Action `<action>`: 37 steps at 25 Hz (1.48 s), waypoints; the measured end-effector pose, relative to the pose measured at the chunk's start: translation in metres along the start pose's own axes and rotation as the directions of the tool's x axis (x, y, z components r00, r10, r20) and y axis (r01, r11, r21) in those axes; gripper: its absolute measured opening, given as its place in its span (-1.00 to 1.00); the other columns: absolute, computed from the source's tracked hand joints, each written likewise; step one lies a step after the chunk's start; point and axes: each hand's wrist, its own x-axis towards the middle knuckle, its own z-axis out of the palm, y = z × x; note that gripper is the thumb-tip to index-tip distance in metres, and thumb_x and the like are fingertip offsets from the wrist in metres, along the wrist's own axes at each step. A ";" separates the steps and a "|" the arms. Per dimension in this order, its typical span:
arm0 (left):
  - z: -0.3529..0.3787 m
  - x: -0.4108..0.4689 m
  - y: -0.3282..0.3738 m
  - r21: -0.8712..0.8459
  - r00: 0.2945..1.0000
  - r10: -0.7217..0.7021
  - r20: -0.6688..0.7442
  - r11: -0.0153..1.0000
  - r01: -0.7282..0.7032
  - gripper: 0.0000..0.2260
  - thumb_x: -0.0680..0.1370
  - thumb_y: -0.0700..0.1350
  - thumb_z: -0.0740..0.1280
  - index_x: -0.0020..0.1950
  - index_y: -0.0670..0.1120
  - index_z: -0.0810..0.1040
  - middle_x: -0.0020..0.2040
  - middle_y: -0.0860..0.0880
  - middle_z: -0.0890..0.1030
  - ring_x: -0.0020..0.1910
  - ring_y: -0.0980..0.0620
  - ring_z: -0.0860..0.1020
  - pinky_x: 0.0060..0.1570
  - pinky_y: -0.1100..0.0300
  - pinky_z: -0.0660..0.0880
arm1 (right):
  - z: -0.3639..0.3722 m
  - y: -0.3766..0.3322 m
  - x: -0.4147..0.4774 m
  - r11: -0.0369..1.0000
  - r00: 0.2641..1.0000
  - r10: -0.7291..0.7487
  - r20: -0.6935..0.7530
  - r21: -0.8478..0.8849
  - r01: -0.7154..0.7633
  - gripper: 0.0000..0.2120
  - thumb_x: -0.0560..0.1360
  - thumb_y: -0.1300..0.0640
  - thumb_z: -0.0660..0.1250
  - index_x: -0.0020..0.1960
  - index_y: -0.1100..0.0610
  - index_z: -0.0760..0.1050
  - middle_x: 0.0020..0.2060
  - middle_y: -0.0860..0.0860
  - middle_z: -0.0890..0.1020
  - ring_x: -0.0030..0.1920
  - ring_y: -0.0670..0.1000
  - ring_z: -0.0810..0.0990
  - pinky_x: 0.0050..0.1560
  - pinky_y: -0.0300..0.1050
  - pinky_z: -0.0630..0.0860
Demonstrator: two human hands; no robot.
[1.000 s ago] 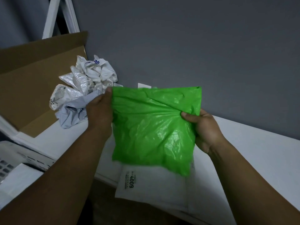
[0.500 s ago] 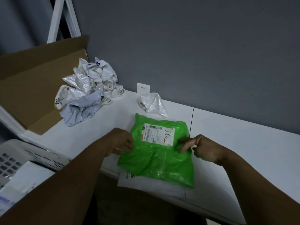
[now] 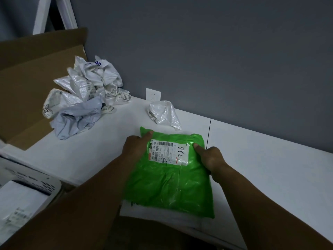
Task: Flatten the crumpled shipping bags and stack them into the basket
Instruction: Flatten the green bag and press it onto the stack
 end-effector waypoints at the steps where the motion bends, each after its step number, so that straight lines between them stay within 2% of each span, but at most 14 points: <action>1: 0.002 0.003 0.001 -0.074 0.999 -0.016 0.028 0.997 0.018 -0.62 0.51 0.13 0.42 -0.21 -0.20 0.62 -0.23 -0.16 0.69 -0.24 -0.14 0.67 -0.11 0.04 0.60 | 0.001 -0.002 0.000 0.995 0.999 0.011 0.040 0.096 -0.015 -0.66 0.56 0.03 0.42 0.05 0.34 0.56 -0.08 0.23 0.68 -0.12 0.19 0.68 -0.16 0.02 0.65; 3: 0.005 0.006 -0.006 -0.143 0.996 0.066 0.058 0.988 -0.057 -0.81 0.52 -0.03 0.45 -0.10 -0.16 0.68 -0.16 -0.17 0.71 -0.19 -0.15 0.69 -0.09 0.00 0.64 | -0.001 -0.001 0.001 0.975 0.994 0.036 0.103 0.216 -0.058 -0.83 0.56 0.25 0.41 0.06 0.36 0.58 -0.10 0.26 0.70 -0.18 0.19 0.71 -0.27 -0.02 0.65; 5: 0.008 0.007 -0.017 -0.008 0.972 0.233 -0.013 0.972 -0.233 -0.90 0.52 -0.04 0.46 -0.08 -0.06 0.69 -0.17 -0.09 0.71 -0.17 -0.12 0.69 -0.05 -0.05 0.63 | -0.001 0.004 0.001 0.972 0.992 0.041 0.116 0.227 -0.067 -0.89 0.55 0.31 0.39 0.03 0.35 0.57 -0.08 0.28 0.70 -0.16 0.21 0.71 -0.26 0.02 0.66; 10: 0.010 0.010 -0.017 0.347 0.965 0.227 -0.130 0.923 -0.170 -0.49 0.56 0.32 0.21 -0.31 -0.08 0.53 -0.30 -0.06 0.59 -0.27 -0.08 0.56 -0.18 0.09 0.48 | 0.001 0.008 0.010 0.987 0.993 -0.056 -0.105 0.143 0.070 -0.80 0.47 0.22 0.52 -0.01 0.28 0.56 -0.09 0.23 0.69 -0.13 0.20 0.70 -0.04 0.15 0.66; 14: 0.008 0.023 -0.023 0.073 0.952 0.291 -0.095 0.956 -0.285 -0.60 0.62 0.08 0.27 -0.24 -0.21 0.58 -0.29 -0.20 0.62 -0.28 -0.14 0.59 -0.14 -0.08 0.55 | -0.005 0.011 0.014 0.985 0.991 -0.033 -0.129 0.165 0.054 -0.71 0.44 0.19 0.55 0.06 0.29 0.55 -0.06 0.23 0.68 -0.09 0.23 0.70 0.02 0.24 0.65; 16: 0.008 0.023 -0.023 0.064 0.949 0.312 -0.044 0.949 -0.309 -0.77 0.63 -0.04 0.27 -0.01 -0.12 0.67 -0.15 -0.14 0.68 -0.15 -0.15 0.65 -0.02 -0.11 0.59 | -0.005 0.007 0.016 0.979 0.995 0.001 -0.105 0.203 0.021 -0.63 0.50 -0.05 0.47 0.05 0.24 0.53 -0.05 0.18 0.67 -0.06 0.21 0.68 0.08 0.19 0.62; 18: 0.009 0.023 -0.021 0.069 0.948 0.318 -0.014 0.946 -0.316 -0.76 0.62 0.01 0.27 0.02 -0.10 0.67 -0.13 -0.12 0.69 -0.14 -0.11 0.65 0.00 -0.05 0.59 | -0.005 0.004 0.019 0.995 0.991 0.001 -0.131 0.101 0.012 -0.52 0.57 -0.25 0.27 -0.06 0.20 0.52 -0.08 0.15 0.63 -0.05 0.19 0.62 0.13 0.13 0.57; 23: 0.007 0.020 -0.015 -0.007 0.967 0.222 -0.128 0.974 -0.225 -0.51 0.63 0.08 0.26 -0.20 -0.35 0.55 -0.31 -0.27 0.56 -0.34 -0.06 0.49 -0.27 0.14 0.40 | -0.002 0.012 0.029 0.962 0.986 -0.017 -0.169 0.265 0.062 -0.76 0.59 0.12 0.36 -0.11 0.31 0.57 -0.05 0.35 0.66 -0.03 0.29 0.67 0.07 0.37 0.59; 26: 0.009 0.020 -0.017 -0.010 0.964 0.206 -0.167 0.978 -0.210 -0.53 0.62 0.12 0.26 -0.31 -0.22 0.52 -0.36 -0.19 0.54 -0.36 -0.06 0.51 -0.27 0.08 0.44 | 0.001 0.018 0.034 0.968 0.979 0.005 -0.205 0.248 0.047 -0.71 0.56 0.09 0.42 -0.14 0.33 0.58 -0.12 0.31 0.67 -0.01 0.33 0.67 0.05 0.34 0.61; 28: 0.011 0.021 -0.020 0.169 0.954 0.232 -0.190 0.965 -0.201 -0.60 0.61 0.17 0.24 -0.06 -0.16 0.61 -0.13 -0.14 0.64 -0.14 -0.11 0.60 -0.11 0.02 0.52 | 0.003 0.016 0.034 0.990 0.965 -0.026 -0.261 0.128 0.061 -0.55 0.55 -0.06 0.40 -0.10 0.38 0.54 -0.13 0.31 0.65 -0.03 0.31 0.65 0.08 0.26 0.60; 31: 0.016 0.010 -0.010 0.496 0.852 0.466 -0.239 0.813 -0.305 -0.57 0.58 0.03 0.31 0.40 -0.12 0.42 0.30 -0.16 0.47 0.28 -0.17 0.44 0.20 -0.07 0.45 | 0.008 0.009 0.017 0.955 0.910 -0.175 -0.375 -0.289 0.065 -0.40 0.57 -0.26 0.22 0.32 0.23 0.43 0.29 0.27 0.47 0.32 0.28 0.43 0.30 0.22 0.39; 32: 0.021 0.003 -0.005 0.591 0.800 0.575 -0.174 0.711 -0.382 -0.55 0.57 -0.01 0.31 0.43 -0.11 0.39 0.37 -0.16 0.42 0.36 -0.17 0.37 0.28 -0.09 0.40 | 0.015 0.009 0.007 0.851 0.872 -0.365 -0.327 -0.498 0.169 -0.40 0.60 -0.25 0.14 0.45 0.16 0.34 0.44 0.24 0.34 0.45 0.27 0.29 0.39 0.23 0.28; 34: 0.038 -0.012 -0.003 0.744 0.751 0.655 0.084 0.461 -0.484 -0.54 0.60 0.00 0.22 0.49 -0.03 0.35 0.53 -0.14 0.27 0.50 -0.16 0.19 0.45 -0.13 0.21 | 0.032 0.014 -0.010 0.524 0.785 -0.619 -0.026 -0.758 0.388 -0.37 0.60 -0.27 -0.09 0.58 0.00 0.17 0.59 0.16 0.10 0.58 0.25 0.02 0.50 0.29 0.06; 37: 0.059 -0.022 -0.031 0.829 0.827 0.471 0.306 0.295 -0.475 -0.51 0.66 0.12 0.00 0.60 0.11 0.07 0.63 -0.08 -0.05 0.59 -0.20 -0.10 0.50 -0.29 -0.12 | 0.049 0.028 -0.011 0.384 0.866 -0.448 0.224 -0.826 0.412 -0.38 0.61 -0.30 -0.27 0.63 -0.16 -0.12 0.63 0.04 -0.16 0.60 0.23 -0.26 0.51 0.39 -0.19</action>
